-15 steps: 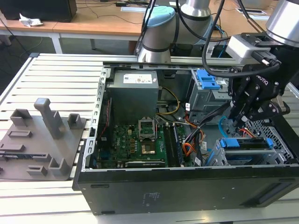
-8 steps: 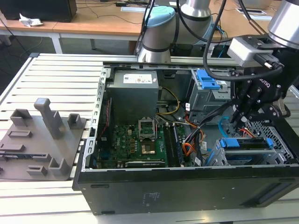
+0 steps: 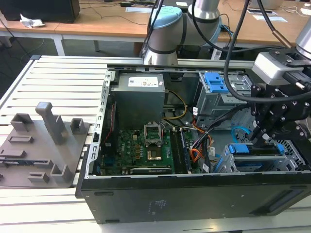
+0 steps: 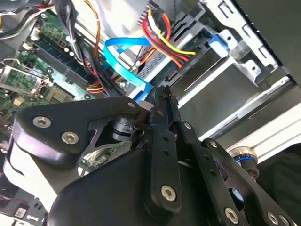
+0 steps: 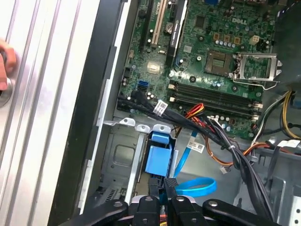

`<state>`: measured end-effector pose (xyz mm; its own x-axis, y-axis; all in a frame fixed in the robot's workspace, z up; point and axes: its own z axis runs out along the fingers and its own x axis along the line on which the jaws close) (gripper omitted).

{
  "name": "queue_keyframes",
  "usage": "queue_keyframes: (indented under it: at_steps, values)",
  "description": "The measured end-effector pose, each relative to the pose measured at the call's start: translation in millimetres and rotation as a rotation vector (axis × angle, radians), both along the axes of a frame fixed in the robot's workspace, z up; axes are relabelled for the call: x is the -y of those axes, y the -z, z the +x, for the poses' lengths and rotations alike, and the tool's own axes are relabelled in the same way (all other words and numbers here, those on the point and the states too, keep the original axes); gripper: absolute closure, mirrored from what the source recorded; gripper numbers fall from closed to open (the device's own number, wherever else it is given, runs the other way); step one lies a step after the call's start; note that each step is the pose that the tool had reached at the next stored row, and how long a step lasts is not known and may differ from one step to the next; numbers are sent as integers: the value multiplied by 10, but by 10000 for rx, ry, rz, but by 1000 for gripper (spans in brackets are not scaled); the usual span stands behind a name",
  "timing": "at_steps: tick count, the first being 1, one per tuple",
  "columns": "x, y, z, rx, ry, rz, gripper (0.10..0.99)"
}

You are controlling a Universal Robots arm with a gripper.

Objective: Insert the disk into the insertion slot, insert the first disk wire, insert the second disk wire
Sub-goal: 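Insert the second disk wire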

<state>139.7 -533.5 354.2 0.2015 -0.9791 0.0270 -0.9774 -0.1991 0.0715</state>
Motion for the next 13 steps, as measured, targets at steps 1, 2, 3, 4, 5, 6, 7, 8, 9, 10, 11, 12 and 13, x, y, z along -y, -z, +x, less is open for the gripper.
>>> queue_keyframes:
  at_steps: [1, 2, 3, 4, 5, 6, 7, 8, 9, 10, 11, 12, 13]
  values:
    - [13, 11, 11, 0, 7, -1, 925]
    - [18, 22, 25, 0, 16, 0, 925]
    - [20, 36, 47, 0, 44, 0, 925]
    - [20, 49, 68, 0, 111, -1, 925]
    - [19, 54, 76, 0, 244, -2, 925]
    - [18, 59, 79, 0, 446, -2, 925]
    - [18, 63, 80, 0, 615, -2, 925]
    - [18, 66, 81, 0, 759, -1, 925]
    - [17, 70, 83, 0, 958, -1, 925]
    - [17, 75, 87, 0, 1181, 0, 925]
    - [15, 80, 93, 0, 1377, -1, 925]
    - [13, 84, 99, 0, 1548, -1, 925]
    - [12, 86, 102, 0, 1642, -1, 925]
